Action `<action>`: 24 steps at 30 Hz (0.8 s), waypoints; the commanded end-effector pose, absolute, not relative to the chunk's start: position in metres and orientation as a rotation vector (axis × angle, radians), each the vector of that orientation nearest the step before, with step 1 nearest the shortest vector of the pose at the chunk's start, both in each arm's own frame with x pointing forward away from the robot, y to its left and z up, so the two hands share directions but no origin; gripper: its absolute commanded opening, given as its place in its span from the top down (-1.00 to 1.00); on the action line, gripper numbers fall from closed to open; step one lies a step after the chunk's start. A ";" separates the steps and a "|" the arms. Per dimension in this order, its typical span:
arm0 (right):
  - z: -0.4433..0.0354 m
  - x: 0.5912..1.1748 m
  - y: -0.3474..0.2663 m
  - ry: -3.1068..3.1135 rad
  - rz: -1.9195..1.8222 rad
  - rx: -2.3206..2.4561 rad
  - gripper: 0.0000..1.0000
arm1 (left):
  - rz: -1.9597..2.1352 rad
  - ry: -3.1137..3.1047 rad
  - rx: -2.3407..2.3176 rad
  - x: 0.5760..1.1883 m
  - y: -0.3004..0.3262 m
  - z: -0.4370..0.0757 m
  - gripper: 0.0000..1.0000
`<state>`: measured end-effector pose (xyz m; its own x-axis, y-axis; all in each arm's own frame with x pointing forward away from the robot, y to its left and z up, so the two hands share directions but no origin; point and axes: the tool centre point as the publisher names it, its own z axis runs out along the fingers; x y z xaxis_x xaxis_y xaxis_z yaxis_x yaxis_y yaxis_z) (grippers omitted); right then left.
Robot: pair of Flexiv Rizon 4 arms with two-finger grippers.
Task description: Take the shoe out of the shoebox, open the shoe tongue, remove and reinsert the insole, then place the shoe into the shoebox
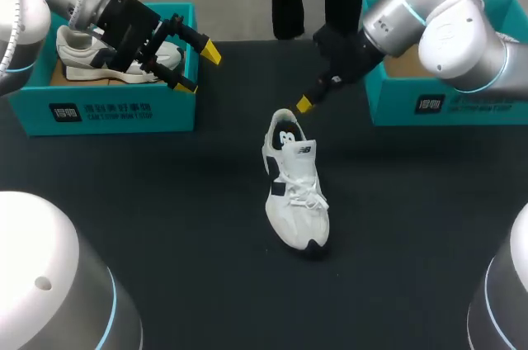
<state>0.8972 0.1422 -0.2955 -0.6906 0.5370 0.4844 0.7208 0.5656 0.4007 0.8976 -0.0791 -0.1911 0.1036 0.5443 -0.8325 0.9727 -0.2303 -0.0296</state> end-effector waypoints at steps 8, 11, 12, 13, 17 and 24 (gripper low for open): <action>-0.282 0.892 0.137 -2.625 -0.759 -1.169 1.00 | -1.012 1.479 1.842 0.898 -0.079 -0.191 -1.00; -0.282 0.892 0.137 -2.625 -0.759 -1.169 1.00 | -1.012 1.479 1.842 0.898 -0.079 -0.191 -1.00; -0.282 0.892 0.137 -2.625 -0.759 -1.169 1.00 | -1.012 1.479 1.842 0.898 -0.079 -0.191 -1.00; -0.282 0.892 0.137 -2.625 -0.759 -1.169 1.00 | -1.012 1.479 1.842 0.898 -0.079 -0.191 -1.00; -0.282 0.892 0.137 -2.625 -0.759 -1.169 1.00 | -1.012 1.479 1.842 0.898 -0.079 -0.191 -1.00; -0.297 0.894 0.158 -2.584 -0.623 -1.791 1.00 | -1.012 1.479 1.842 0.898 -0.079 -0.191 -1.00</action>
<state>0.8995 0.1421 -0.2897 -0.5729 0.7413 0.3495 0.8108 0.4505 0.3737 0.8976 -0.0791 -0.1911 0.1036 0.5443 -0.8325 0.9726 -0.2304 -0.0296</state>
